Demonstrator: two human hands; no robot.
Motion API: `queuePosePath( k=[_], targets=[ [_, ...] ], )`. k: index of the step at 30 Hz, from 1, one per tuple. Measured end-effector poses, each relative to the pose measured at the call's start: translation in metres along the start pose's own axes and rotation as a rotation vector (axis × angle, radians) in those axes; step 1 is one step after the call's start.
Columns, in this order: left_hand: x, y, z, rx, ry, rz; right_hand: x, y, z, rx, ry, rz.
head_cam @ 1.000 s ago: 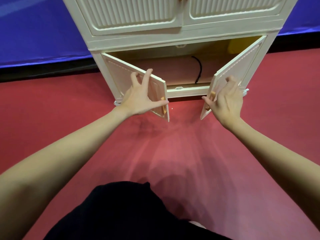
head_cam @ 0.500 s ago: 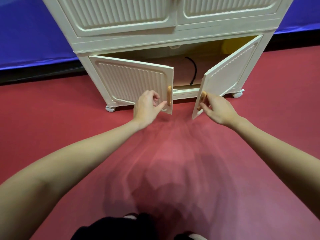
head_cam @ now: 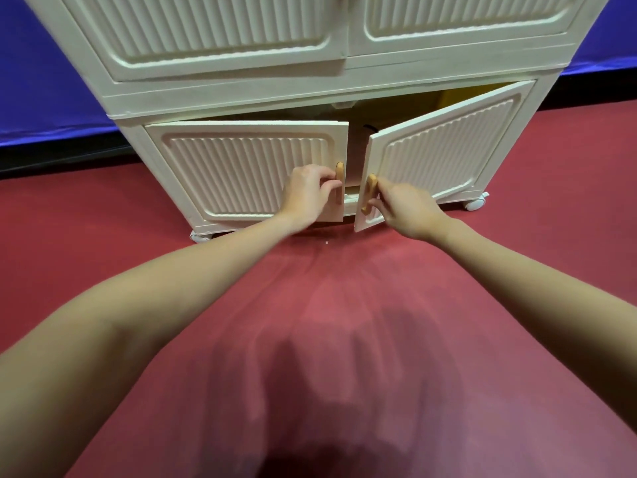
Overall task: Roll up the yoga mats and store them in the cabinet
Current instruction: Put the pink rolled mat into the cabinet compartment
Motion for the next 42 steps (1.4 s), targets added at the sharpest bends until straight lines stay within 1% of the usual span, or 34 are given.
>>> queuePosePath(
  k=[4,10,14,21,24,26,29,34,38,42],
  targets=[
    [0.008,0.003,-0.018,0.024,0.047,-0.010,0.003,0.008,-0.029,-0.011,0.029,0.013],
    [0.018,0.010,-0.040,-0.024,0.052,-0.051,-0.002,0.014,-0.067,-0.028,0.033,0.044],
    [0.024,0.014,-0.047,-0.057,0.075,-0.047,-0.003,0.017,-0.084,-0.025,0.080,0.065],
    [0.031,0.017,-0.045,-0.097,0.118,-0.071,-0.001,0.027,-0.078,-0.059,0.120,0.036],
    [0.028,0.015,-0.043,-0.094,0.101,-0.082,0.001,0.028,-0.072,-0.031,0.147,0.048],
    [0.027,0.014,-0.039,-0.080,0.064,-0.098,0.001,0.030,-0.065,-0.047,0.169,-0.006],
    [0.029,0.014,-0.022,-0.035,0.014,-0.094,0.003,0.034,-0.049,-0.073,0.190,-0.101],
    [0.040,0.014,0.019,0.137,0.000,-0.173,0.006,0.042,-0.014,-0.047,0.162,-0.072],
    [0.048,0.019,0.041,0.237,-0.032,-0.224,0.007,0.053,0.019,-0.018,0.247,-0.082],
    [0.038,0.041,0.058,0.330,0.013,-0.230,0.004,0.057,0.070,0.059,0.328,-0.073]
  ],
)
Point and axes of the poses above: each hand's wrist, its own z-axis away from the middle knuckle, its own y-axis out of the palm, x = y × z, the point moved 1 cm from there along -z, towards the middle knuckle, and after that the axes turned 5 degrees about z, right-handed, at the moved point
